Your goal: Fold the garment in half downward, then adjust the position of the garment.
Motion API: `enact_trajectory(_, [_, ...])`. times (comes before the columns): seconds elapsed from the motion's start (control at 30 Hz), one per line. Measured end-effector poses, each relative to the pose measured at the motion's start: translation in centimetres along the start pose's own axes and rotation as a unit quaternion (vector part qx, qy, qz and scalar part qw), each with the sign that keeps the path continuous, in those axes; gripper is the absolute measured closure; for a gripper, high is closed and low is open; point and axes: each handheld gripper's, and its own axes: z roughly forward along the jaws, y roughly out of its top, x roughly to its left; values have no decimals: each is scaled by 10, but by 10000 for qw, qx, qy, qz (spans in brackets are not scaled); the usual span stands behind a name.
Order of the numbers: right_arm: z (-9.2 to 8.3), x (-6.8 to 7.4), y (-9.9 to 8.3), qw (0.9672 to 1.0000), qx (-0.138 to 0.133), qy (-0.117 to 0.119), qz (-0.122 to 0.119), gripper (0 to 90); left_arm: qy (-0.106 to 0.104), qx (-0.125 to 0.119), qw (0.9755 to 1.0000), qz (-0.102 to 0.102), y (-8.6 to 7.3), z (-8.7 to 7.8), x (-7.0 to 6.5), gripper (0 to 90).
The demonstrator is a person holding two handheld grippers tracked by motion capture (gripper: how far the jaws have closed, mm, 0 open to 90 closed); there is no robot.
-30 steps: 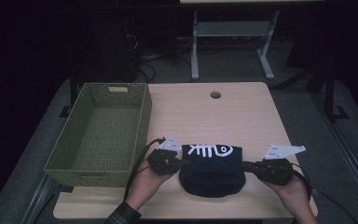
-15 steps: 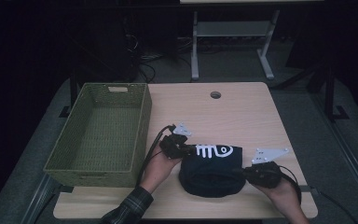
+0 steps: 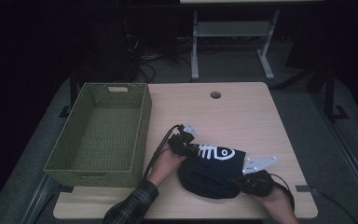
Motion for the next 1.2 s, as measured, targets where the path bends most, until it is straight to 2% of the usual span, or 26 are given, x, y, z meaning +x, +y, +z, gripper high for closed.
enact_trajectory(0.03, [2,3,1,10000,30,10,-57,899,-26,-6,10000,-83,1,2,0,900])
enact_trajectory(0.13, [9,11,4,9998,115,39,-174,900,-53,37,10000,-25,4,6,1,900])
enact_trajectory(0.17, [11,13,4,9997,126,62,-213,900,-65,120,9999,71,5,6,2,900])
enact_trajectory(0.2, [13,16,5,9995,134,80,-267,900,-69,95,9999,42,5,8,1,900])
enact_trajectory(0.23, [15,18,5,9994,137,85,-318,900,-75,159,9998,116,6,8,2,900])
enact_trajectory(0.3, [18,22,6,9989,156,82,-425,900,-86,116,9999,72,8,12,1,900])
enact_trajectory(0.4, [19,25,7,9988,169,103,-457,900,-137,142,9997,117,9,12,2,900])
enact_trajectory(0.5, [19,25,8,9989,146,127,-437,900,-197,10,9998,-12,9,8,1,900])
enact_trajectory(0.57, [16,24,8,9989,81,149,-427,899,-207,-4,9998,60,10,1,1,900])
enact_trajectory(0.63, [11,22,9,9990,-44,130,-417,899,-303,-152,9994,-40,10,-5,-2,899])
enact_trajectory(0.73, [2,19,10,9991,-284,85,-303,899,-411,-280,9987,-87,10,-14,-9,899])
enact_trajectory(0.83, [-7,13,12,9984,-470,-56,-309,899,-451,-347,9984,34,7,-23,-18,899])
enact_trajectory(0.9, [-11,8,13,9981,-561,-145,-229,899,-475,-349,9982,85,3,-29,-26,899])
enact_trajectory(0.97, [-14,2,13,9978,-587,-240,-164,899,-484,-248,9983,206,-3,-33,-32,899])
enact_trajectory(1.03, [-14,-3,13,9977,-584,-323,-146,899,-493,-196,9983,245,-9,-35,-37,899])
enact_trajectory(1.1, [-12,-8,13,9976,-559,-389,-89,899,-427,-145,9987,238,-13,-35,-41,898])
enact_trajectory(1.2, [-8,-13,12,9981,-420,-458,4,899,-433,-66,9988,221,-19,-32,-41,898])
